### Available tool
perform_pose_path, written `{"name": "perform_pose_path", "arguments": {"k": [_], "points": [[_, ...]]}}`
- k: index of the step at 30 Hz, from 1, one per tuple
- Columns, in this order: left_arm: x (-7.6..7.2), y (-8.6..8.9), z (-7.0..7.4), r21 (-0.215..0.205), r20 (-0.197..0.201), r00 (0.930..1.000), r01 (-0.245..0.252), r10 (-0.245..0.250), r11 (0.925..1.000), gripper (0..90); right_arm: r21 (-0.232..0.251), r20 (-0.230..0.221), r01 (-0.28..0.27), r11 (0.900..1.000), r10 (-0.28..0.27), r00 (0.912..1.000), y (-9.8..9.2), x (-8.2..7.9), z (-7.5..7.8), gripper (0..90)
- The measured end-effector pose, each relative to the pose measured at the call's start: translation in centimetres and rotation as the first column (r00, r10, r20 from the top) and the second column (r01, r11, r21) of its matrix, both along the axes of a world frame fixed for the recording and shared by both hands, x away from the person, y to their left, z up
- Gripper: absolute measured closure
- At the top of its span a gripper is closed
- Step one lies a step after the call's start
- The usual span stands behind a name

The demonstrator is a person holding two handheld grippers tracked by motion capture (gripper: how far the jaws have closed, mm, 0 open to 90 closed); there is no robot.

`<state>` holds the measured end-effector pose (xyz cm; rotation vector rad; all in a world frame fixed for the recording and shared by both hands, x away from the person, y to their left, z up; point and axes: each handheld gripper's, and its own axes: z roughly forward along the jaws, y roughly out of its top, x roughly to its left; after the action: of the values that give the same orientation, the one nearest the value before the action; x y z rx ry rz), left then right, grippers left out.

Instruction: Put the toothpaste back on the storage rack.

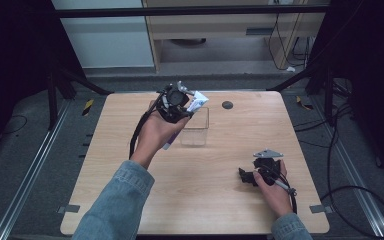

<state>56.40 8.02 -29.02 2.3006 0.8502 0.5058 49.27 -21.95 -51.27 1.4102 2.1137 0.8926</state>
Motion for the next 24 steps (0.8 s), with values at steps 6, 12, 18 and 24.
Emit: {"name": "perform_pose_path", "arguments": {"k": [6, 12, 18, 24], "points": [[0.5, -0.1, 0.0, -0.036, 0.03, 0.9993, -0.022, 0.023, 0.9991, 78.8, 0.0, 0.001, 0.0, 1.0, 0.0, 1.0, 0.0, 0.0, 0.0, 0.4], [0.9, 0.0, 0.2, -0.058, 0.046, 0.9985, -0.028, 0.03, 0.998, 78.8, 0.0, 0.001, 0.0, 1.0, 0.0, 1.0, 0.0, 0.0, 0.0, 0.4], [1.2, 0.0, 0.6, -0.067, 0.068, 0.9971, -0.031, 0.036, 0.9973, 78.8, -0.001, 0.002, -0.001, 1.0, 0.001, 1.0, 0.0, 0.0, 0.0, 0.5], [1.4, -0.6, 0.7, -0.092, 0.085, 0.9958, -0.026, 0.034, 0.9954, 78.8, 0.005, -0.001, 0.002, 1.0, -0.002, 1.0, 0.0, -0.2, 0.0, 0.5]]}}
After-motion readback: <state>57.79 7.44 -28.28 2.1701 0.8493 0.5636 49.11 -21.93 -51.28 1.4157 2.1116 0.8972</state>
